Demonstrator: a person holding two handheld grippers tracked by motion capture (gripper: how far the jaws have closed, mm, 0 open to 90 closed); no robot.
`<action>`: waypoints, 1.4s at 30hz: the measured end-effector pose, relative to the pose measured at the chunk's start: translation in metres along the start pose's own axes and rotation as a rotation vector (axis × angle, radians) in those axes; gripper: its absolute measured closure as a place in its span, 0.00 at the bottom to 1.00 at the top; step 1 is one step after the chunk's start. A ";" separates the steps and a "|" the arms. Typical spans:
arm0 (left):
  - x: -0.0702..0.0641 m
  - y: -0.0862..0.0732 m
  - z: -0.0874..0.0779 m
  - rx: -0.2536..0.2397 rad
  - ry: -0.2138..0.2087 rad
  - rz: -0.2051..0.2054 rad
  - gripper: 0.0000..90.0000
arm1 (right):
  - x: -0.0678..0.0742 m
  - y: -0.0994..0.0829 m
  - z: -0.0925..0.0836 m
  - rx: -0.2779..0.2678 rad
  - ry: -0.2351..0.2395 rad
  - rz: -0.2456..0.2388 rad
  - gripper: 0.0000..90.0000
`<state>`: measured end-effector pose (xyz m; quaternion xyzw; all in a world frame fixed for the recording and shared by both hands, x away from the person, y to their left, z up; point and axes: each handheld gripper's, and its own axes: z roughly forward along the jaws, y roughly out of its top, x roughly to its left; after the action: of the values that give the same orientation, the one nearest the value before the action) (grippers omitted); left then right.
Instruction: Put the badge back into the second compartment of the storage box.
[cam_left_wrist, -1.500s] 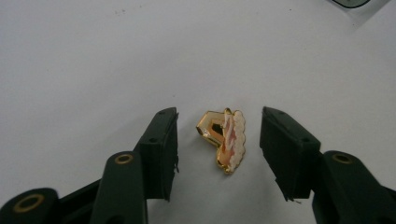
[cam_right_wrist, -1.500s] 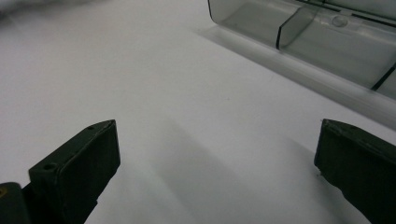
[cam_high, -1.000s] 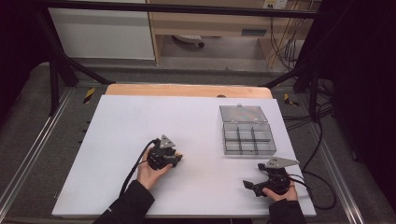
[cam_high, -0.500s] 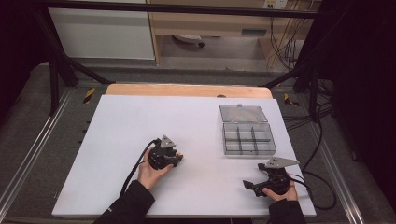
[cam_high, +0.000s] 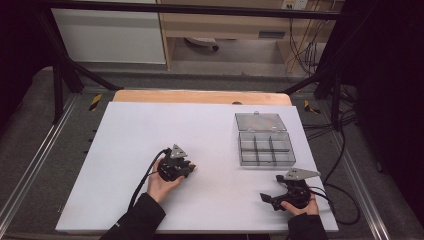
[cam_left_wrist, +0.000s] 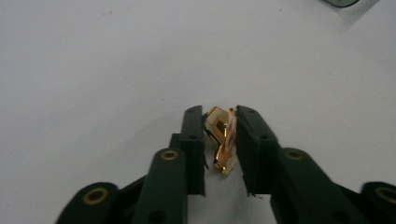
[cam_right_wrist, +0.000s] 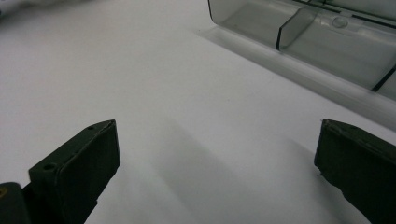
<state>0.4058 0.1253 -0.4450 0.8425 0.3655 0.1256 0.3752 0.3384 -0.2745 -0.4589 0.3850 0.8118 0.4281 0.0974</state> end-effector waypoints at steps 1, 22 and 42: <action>0.000 0.000 0.000 -0.002 -0.003 0.002 0.85 | 0.000 0.000 0.000 0.000 0.000 0.000 0.01; -0.008 0.000 -0.002 0.019 -0.055 0.076 0.98 | 0.000 0.000 0.000 -0.001 0.002 0.002 0.01; -0.008 0.000 -0.007 -0.002 -0.056 0.069 0.98 | 0.000 0.000 -0.001 0.004 0.002 -0.002 0.01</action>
<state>0.3964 0.1232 -0.4393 0.8573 0.3256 0.1154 0.3816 0.3380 -0.2747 -0.4586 0.3839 0.8131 0.4268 0.0966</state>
